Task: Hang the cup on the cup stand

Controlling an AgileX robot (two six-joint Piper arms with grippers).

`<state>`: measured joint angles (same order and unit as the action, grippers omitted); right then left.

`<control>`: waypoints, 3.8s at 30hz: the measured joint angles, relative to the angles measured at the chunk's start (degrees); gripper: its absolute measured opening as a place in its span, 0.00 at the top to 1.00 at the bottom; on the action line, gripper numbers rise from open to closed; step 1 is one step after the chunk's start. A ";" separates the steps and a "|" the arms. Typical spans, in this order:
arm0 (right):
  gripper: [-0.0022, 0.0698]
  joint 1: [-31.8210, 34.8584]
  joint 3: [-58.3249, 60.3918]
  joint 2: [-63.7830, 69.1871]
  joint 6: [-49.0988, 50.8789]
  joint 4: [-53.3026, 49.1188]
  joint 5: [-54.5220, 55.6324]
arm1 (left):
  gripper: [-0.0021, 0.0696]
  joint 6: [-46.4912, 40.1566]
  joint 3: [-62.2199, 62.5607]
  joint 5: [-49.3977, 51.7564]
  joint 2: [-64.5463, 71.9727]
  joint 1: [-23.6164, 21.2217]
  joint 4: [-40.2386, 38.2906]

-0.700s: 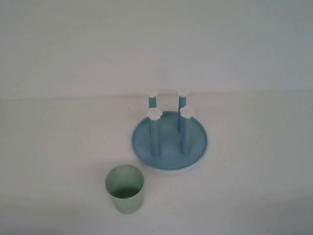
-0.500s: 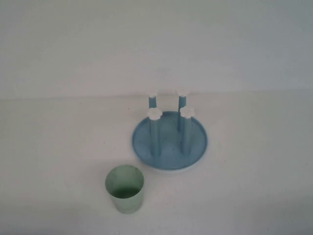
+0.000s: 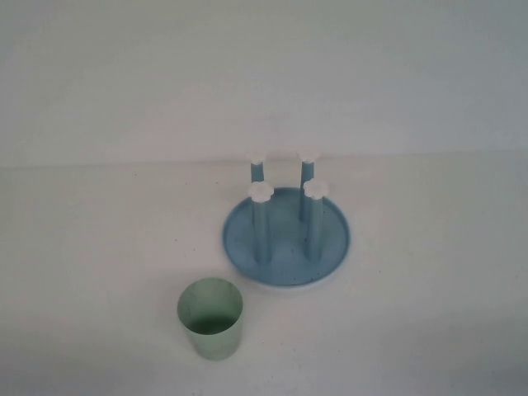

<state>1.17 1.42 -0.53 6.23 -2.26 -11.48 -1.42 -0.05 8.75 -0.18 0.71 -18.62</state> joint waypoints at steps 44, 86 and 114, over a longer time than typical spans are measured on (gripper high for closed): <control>0.97 0.00 -44.00 12.98 10.47 5.48 -6.92 | 0.98 -24.28 31.16 17.34 8.90 0.72 -16.50; 0.97 -25.16 -35.88 36.27 -21.37 13.89 -30.62 | 0.97 -41.95 41.51 34.48 56.72 1.13 -36.80; 0.97 -30.69 -42.21 53.96 -21.91 21.77 -32.13 | 0.54 -40.47 70.29 48.80 93.22 13.52 -10.05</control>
<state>-29.52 -40.79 53.43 -15.68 19.51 -43.61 -41.89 70.24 57.55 93.04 14.23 -28.67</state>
